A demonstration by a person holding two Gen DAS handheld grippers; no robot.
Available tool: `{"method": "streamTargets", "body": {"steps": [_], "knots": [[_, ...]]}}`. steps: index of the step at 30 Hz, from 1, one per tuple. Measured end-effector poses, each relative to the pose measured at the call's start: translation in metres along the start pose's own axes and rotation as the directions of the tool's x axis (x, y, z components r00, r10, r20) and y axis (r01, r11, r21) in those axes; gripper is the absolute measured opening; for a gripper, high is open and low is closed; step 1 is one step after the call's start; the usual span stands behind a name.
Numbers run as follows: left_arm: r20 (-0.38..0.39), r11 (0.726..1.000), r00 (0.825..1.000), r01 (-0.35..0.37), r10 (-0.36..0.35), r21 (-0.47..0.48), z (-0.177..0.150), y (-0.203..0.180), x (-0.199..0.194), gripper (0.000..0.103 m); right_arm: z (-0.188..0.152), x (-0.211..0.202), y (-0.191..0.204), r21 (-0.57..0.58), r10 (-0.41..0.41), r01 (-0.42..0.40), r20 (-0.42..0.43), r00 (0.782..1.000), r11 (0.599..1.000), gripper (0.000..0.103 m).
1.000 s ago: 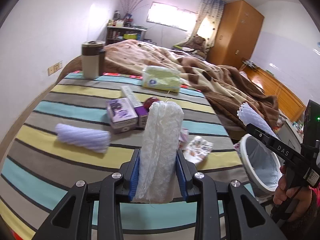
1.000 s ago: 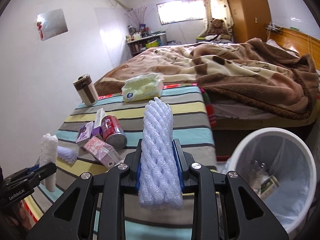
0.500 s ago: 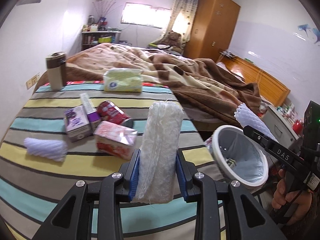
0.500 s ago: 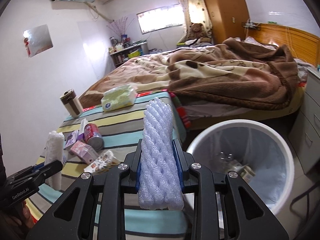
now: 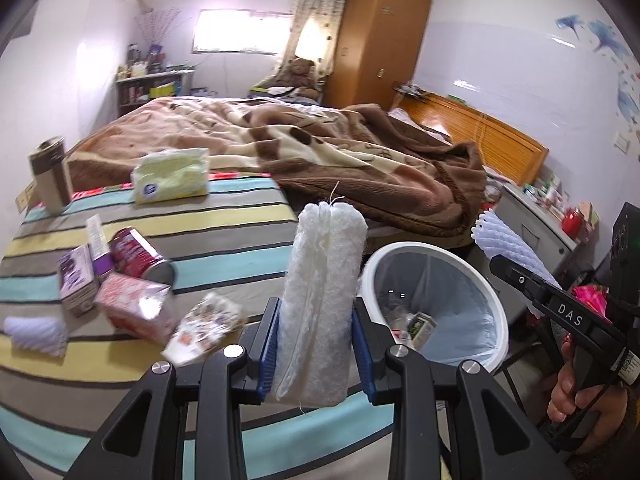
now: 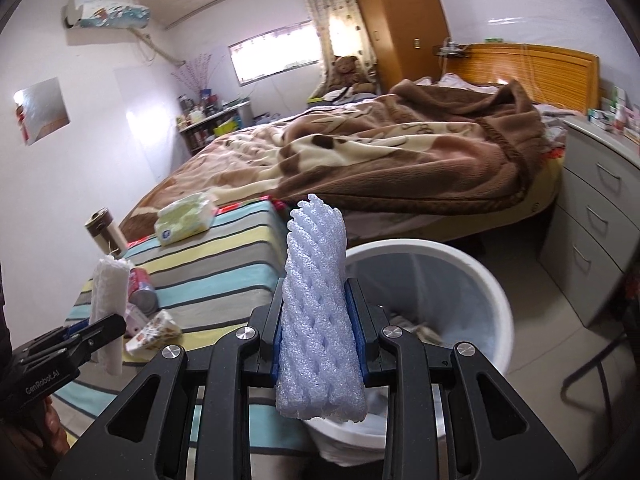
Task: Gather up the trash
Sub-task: 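Carry the towel roll and foam sleeve over the white bin with both tools, then open both tools to drop the towel roll and foam sleeve into the bin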
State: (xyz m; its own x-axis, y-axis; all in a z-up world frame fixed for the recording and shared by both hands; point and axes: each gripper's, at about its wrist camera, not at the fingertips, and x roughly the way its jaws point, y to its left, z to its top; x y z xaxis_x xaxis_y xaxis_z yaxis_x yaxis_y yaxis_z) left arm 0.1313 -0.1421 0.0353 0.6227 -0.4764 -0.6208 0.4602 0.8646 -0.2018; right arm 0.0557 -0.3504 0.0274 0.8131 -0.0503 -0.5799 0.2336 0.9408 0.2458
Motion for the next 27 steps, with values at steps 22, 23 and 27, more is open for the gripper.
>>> {"method": "streamTargets", "body": {"steps": [22, 23, 27], "knots": [[-0.103, 0.983, 0.988, 0.125, -0.112, 0.132, 0.008, -0.089, 0.069, 0.034, -0.012, 0.010, -0.058, 0.079, -0.101, 0.106, -0.067, 0.993, 0.991, 0.028], [-0.112, 0.983, 0.987, 0.126, -0.111, 0.132, 0.007, -0.092, 0.073, 0.034, -0.013, 0.010, -0.059, 0.080, -0.100, 0.106, -0.071, 0.992, 0.991, 0.028], [-0.129, 0.983, 0.986, 0.123, -0.105, 0.140, 0.003, -0.098, 0.082, 0.034, -0.014, 0.016, -0.063, 0.082, -0.094, 0.101, -0.089, 0.992, 0.992, 0.028]]}}
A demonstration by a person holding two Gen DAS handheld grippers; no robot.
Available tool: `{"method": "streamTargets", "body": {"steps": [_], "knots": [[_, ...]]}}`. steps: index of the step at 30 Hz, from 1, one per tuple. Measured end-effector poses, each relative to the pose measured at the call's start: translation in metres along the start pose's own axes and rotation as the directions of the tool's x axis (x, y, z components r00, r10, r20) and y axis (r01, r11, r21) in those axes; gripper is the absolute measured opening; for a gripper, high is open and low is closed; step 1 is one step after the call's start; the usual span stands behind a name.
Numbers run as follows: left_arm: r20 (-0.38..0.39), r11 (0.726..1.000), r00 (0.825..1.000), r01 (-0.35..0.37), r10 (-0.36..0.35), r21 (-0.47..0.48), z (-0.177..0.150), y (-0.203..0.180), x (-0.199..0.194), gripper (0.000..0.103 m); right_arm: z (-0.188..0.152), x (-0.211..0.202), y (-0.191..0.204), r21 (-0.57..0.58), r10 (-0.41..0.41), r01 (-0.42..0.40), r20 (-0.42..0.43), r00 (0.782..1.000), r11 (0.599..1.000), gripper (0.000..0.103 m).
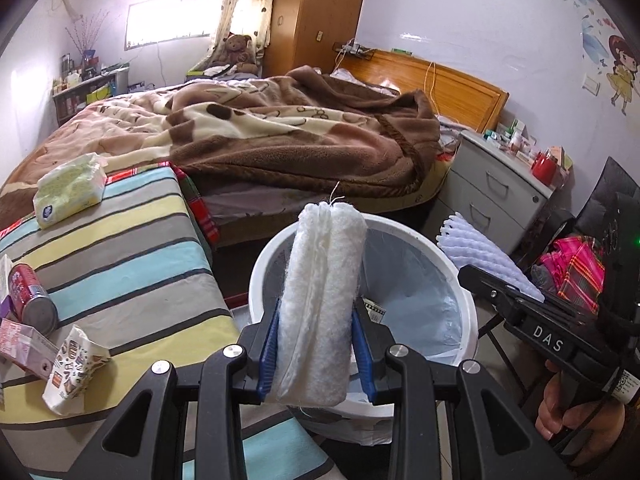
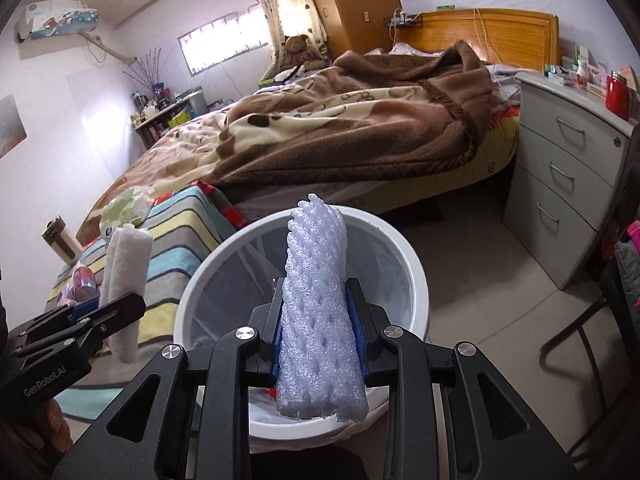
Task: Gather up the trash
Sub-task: 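Open both tools to drop the towel roll and foam sleeve into the bin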
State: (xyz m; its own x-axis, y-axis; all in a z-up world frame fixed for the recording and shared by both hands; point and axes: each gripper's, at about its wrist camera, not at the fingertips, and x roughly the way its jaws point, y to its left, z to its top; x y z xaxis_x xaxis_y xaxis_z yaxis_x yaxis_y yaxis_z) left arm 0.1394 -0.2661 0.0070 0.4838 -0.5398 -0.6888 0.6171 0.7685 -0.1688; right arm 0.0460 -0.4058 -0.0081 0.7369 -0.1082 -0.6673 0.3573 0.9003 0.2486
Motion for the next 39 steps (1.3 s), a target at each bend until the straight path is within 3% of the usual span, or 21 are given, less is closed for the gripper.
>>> {"method": "streamTargets", "body": {"steps": [13, 16, 19, 24, 33, 39], "knots": [[-0.038, 1.000, 0.999, 0.024, -0.024, 0.007, 0.001, -0.005, 0.022, 0.036, -0.002, 0.008, -0.005, -0.004, -0.008, 0.007, -0.031, 0.999, 1.000, 0.029], [-0.029, 1.000, 0.999, 0.027, -0.027, 0.000, 0.001, -0.005, 0.020, 0.037, -0.002, 0.007, -0.005, 0.002, -0.008, 0.009, -0.030, 1.000, 1.000, 0.035], [-0.013, 1.000, 0.999, 0.031, -0.031, -0.002, 0.002, -0.004, 0.015, 0.053, -0.001, 0.007, -0.004, 0.006, -0.009, 0.009, -0.029, 1.000, 1.000, 0.046], [0.001, 0.999, 1.000, 0.030, -0.030, -0.016, 0.002, -0.001, 0.008, 0.056, -0.003, 0.006, -0.003, 0.010, -0.003, 0.003, -0.027, 1.000, 1.000, 0.058], [0.029, 0.999, 0.999, 0.024, -0.023, -0.035, -0.001, 0.008, -0.010, 0.060, -0.003, 0.000, 0.006, 0.009, 0.016, -0.016, -0.010, 1.000, 1.000, 0.067], [0.050, 0.998, 0.999, 0.004, -0.001, -0.060, -0.005, 0.021, -0.026, 0.061, -0.004, -0.002, 0.016, -0.004, 0.030, -0.030, -0.005, 1.000, 1.000, 0.067]]}}
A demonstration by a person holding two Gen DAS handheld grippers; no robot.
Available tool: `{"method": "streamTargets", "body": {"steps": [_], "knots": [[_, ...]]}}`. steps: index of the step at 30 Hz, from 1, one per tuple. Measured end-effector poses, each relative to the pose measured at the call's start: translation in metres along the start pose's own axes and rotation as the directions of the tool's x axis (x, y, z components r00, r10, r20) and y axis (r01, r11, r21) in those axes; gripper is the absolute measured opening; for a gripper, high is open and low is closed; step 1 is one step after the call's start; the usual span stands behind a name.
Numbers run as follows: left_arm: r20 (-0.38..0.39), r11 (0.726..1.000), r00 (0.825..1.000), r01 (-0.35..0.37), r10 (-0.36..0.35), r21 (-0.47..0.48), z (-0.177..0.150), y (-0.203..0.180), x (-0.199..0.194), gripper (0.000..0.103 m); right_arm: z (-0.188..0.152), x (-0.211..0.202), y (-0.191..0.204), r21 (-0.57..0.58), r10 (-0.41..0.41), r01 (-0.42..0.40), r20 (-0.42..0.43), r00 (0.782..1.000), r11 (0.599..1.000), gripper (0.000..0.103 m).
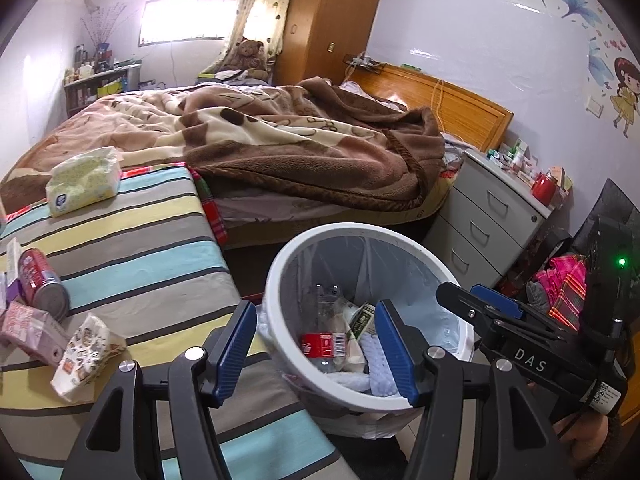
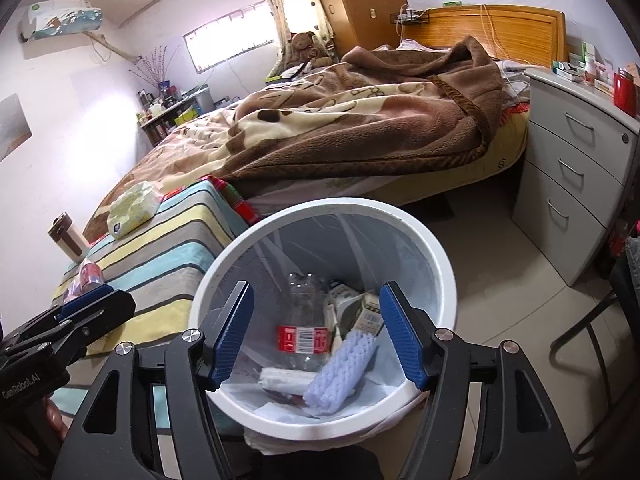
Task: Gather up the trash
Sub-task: 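Open both tools to drop the towel roll and foam sleeve into the bin, then move both open tools back from the bin toward the remaining items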
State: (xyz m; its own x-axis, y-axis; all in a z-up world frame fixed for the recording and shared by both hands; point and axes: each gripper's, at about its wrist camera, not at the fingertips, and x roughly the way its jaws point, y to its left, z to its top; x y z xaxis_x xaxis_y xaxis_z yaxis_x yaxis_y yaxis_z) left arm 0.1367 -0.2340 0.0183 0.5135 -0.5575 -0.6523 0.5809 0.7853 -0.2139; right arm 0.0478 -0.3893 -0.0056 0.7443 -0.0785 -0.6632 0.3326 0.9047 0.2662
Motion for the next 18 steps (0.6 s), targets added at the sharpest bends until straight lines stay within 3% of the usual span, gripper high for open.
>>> {"method": "streamTargets", "body": {"steps": [18], "knots": [[0.059, 0.990, 0.994, -0.087, 0.094, -0.110, -0.015, 0.068, -0.049, 0.067, -0.008, 0.005, 0.048, -0.049, 0.097, -0.098, -0.009, 0.995, 0.994, 0.072]]}}
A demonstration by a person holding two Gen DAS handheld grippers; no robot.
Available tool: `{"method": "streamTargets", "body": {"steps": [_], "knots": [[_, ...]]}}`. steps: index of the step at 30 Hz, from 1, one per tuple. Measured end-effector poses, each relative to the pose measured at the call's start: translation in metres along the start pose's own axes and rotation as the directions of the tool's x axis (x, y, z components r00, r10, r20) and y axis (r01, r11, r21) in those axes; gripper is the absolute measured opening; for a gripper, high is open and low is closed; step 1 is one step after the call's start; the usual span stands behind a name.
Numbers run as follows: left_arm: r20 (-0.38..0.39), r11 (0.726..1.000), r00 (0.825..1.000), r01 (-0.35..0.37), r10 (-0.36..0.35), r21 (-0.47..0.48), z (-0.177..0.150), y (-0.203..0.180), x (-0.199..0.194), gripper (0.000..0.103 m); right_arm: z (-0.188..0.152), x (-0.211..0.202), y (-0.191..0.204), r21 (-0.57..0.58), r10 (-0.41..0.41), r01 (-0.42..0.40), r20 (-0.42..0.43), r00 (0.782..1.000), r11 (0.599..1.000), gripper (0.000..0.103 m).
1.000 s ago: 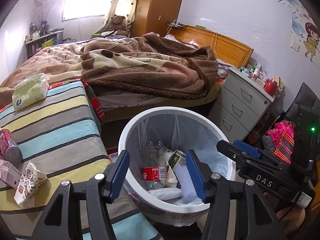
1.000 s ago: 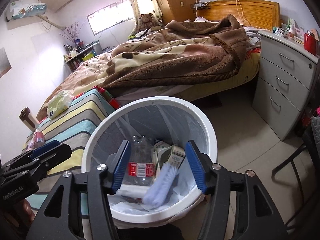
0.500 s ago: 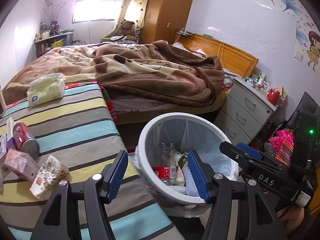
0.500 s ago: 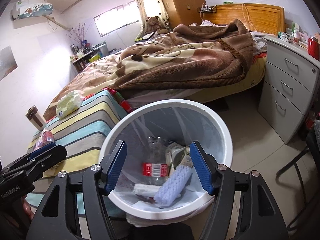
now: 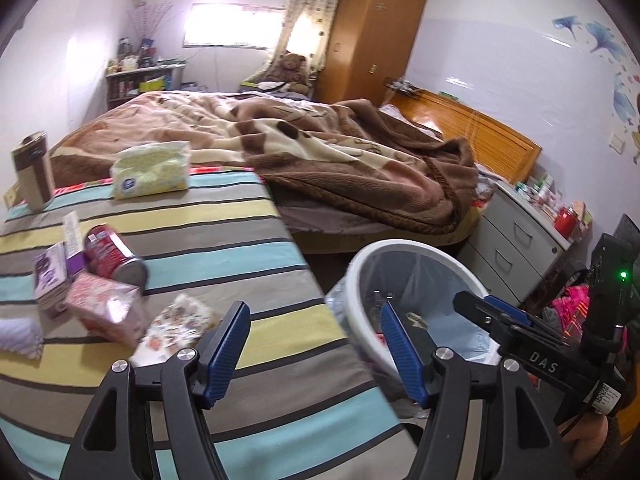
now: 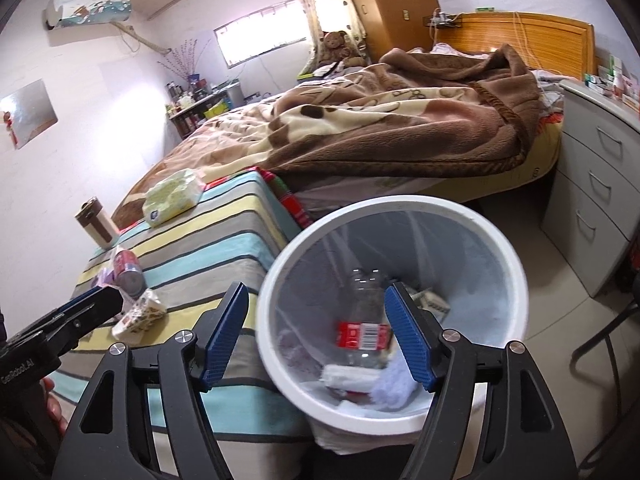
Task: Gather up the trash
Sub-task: 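Move both open tools back from the bin toward the remaining items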
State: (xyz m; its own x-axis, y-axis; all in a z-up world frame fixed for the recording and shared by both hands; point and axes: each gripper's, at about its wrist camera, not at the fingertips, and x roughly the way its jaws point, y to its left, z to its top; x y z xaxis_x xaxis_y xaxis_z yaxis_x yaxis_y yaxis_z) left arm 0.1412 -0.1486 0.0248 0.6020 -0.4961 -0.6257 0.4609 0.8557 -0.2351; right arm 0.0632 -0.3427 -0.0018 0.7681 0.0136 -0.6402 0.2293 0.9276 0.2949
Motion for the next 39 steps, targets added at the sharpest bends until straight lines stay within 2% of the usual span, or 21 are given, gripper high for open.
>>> {"method": "streamTargets", "body": {"steps": [10, 21, 32, 39], "knots": [[0.020, 0.992, 0.996, -0.088, 0.090, -0.093, -0.011, 0.053, -0.022, 0.068, -0.006, 0.012, 0.030, -0.032, 0.065, -0.066, -0.030, 0.997, 0.997, 0.073], [0.013, 0.964, 0.981, -0.189, 0.195, -0.189, -0.024, 0.114, -0.041, 0.068, -0.016, 0.035, 0.078, -0.102, 0.146, -0.156, -0.099, 0.984, 0.982, 0.073], [-0.012, 0.945, 0.974, -0.223, 0.227, -0.238, -0.029, 0.158, -0.043, 0.068, -0.024, 0.063, 0.113, -0.098, 0.201, -0.222, -0.186, 0.962, 0.970, 0.073], [-0.018, 0.944, 0.975, -0.221, 0.223, -0.244, -0.026, 0.171, -0.040, 0.068, -0.026, 0.082, 0.131, -0.084, 0.216, -0.242, -0.237, 0.947, 0.967, 0.073]]}}
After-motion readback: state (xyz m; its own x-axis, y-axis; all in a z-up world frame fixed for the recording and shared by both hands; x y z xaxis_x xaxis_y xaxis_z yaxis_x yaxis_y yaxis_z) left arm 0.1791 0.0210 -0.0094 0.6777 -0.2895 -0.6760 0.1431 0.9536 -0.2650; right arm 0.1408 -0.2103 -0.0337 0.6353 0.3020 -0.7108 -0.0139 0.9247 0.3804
